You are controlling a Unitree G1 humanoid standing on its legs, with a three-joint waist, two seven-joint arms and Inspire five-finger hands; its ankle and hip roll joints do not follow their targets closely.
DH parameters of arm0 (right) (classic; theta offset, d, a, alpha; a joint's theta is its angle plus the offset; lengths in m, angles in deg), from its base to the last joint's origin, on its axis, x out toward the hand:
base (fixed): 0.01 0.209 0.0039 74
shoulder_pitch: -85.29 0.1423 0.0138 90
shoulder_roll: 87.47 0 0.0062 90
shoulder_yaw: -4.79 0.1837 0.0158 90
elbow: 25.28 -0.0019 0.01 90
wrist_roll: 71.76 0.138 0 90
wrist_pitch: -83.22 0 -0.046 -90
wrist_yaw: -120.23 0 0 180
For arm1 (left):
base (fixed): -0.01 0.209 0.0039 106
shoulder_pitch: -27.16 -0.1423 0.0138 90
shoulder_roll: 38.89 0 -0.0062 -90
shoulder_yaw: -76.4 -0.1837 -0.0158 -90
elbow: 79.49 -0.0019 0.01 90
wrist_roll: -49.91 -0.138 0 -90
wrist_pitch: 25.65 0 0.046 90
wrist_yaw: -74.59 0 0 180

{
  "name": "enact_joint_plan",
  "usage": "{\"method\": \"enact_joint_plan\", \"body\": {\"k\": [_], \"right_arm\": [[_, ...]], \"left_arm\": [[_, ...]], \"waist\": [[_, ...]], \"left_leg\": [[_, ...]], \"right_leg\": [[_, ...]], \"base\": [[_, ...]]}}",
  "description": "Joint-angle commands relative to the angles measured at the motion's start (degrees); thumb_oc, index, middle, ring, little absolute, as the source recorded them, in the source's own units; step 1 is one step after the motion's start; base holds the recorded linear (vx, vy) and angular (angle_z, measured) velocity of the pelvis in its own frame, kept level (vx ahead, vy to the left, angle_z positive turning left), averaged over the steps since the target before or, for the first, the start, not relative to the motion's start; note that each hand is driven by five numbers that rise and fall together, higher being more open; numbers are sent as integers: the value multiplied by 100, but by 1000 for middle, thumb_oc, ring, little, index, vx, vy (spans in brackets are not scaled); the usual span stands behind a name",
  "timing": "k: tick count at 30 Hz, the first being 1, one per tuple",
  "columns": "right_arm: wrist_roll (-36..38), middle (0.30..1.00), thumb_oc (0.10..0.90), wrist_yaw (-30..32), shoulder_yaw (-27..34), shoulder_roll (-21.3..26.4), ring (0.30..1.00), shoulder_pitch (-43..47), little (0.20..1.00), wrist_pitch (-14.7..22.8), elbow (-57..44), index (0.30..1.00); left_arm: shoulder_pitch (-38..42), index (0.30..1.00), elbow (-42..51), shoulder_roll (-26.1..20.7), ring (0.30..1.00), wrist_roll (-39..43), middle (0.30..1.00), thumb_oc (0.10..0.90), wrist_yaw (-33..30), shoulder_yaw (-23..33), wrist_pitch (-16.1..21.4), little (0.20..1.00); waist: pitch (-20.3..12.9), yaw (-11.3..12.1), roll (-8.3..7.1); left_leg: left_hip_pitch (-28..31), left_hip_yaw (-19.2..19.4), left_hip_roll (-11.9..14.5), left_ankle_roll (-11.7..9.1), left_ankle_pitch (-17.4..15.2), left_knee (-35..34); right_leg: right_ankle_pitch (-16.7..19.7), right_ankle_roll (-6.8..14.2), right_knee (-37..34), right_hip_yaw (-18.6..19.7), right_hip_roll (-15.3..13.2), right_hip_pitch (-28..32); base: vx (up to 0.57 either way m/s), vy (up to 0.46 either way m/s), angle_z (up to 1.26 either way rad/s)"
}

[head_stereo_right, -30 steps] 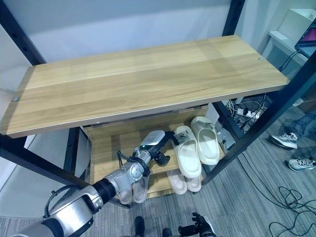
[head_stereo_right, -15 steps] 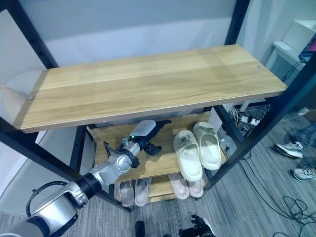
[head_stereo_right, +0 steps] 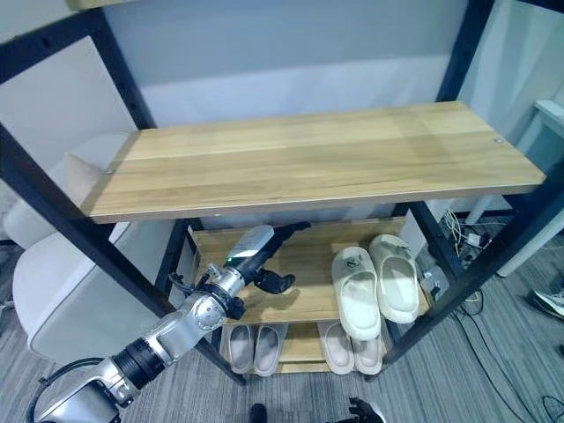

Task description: Arrange the slippers neatly on the shoe rack.

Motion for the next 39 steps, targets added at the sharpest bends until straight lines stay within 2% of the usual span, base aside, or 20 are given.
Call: {"method": "enact_joint_plan", "body": {"k": [1,4,10,18,22,23,24,26,30,32,39], "right_arm": [[-55,900,800,-23,-46,-252,900,-322,900,161,-404,900],[-39,900,800,-1,-60,-247,900,-284,900,167,-406,900],[1,900,800,38,-78,-211,900,-201,900,181,-484,900],[-21,900,800,101,-194,-153,900,-88,900,251,-591,900],[25,900,800,188,-131,-77,900,-38,900,295,-626,900],[26,900,800,189,-127,-78,900,-31,900,296,-626,900],[24,900,800,226,-134,-35,900,-5,900,313,-619,900],[5,900,800,240,-156,-7,900,19,900,308,-573,900],[22,900,800,233,-160,-28,900,17,900,337,-480,900],[22,900,800,212,-147,-33,900,-50,900,344,-470,900],[33,900,800,185,-105,-1,900,-122,900,369,-375,900]], "left_arm": [[864,900,392,336,900,512,900,800,-16,629,602,900],[909,900,548,376,900,643,900,800,46,587,649,900],[735,900,707,553,900,1120,900,800,555,210,700,900],[528,900,632,627,900,1187,900,800,734,-210,752,900],[513,900,528,794,900,1253,900,800,812,-451,820,900],[524,900,518,797,900,1251,900,800,809,-453,826,900],[547,900,421,892,900,1282,900,800,745,-482,850,900],[553,900,295,971,900,1289,900,800,718,-527,823,900],[547,900,52,1106,900,1222,900,800,764,-708,816,900],[540,900,-28,1140,900,1219,900,800,787,-773,813,900],[668,900,-179,1266,900,1194,900,800,735,-863,842,900]], "waist": [[22,152,-142],[72,154,-130],[218,119,-76],[433,71,-139],[660,-53,-233],[673,-53,-228],[723,-112,-262],[714,-134,-270],[653,-195,-277],[616,-255,-293],[631,-389,-259]], "left_leg": [[326,-51,175,-256,-748,55],[260,-70,184,-282,-692,63],[130,-140,233,-317,-644,180],[-110,-136,385,-408,-656,566],[-502,82,438,-554,-779,1262],[-552,82,436,-547,-750,1311],[-599,313,515,-543,-911,1524],[-566,385,601,-524,-970,1595],[-432,255,569,-491,-1036,1481],[-411,303,561,-473,-933,1408],[-237,388,531,-457,-890,1104]], "right_leg": [[-279,339,-62,-177,-275,-317],[-271,337,-74,-218,-260,-338],[-276,305,-37,-235,-221,-378],[-286,225,-33,-185,-128,-394],[-320,181,-24,-245,-178,-360],[-281,181,-20,-253,-179,-385],[-281,173,-53,-272,-206,-366],[-265,177,-61,-200,-193,-347],[-231,181,-89,-64,-113,-338],[-196,161,-90,-39,-119,-357],[-221,158,-26,39,-122,-411]], "base": [[-77,-45,11],[-77,-41,11],[-53,-43,5],[-52,-73,0],[-91,-58,4],[-63,-25,9],[-46,-5,1],[-8,-6,-2],[40,-16,-5],[67,-16,-9],[16,2,-2]]}}
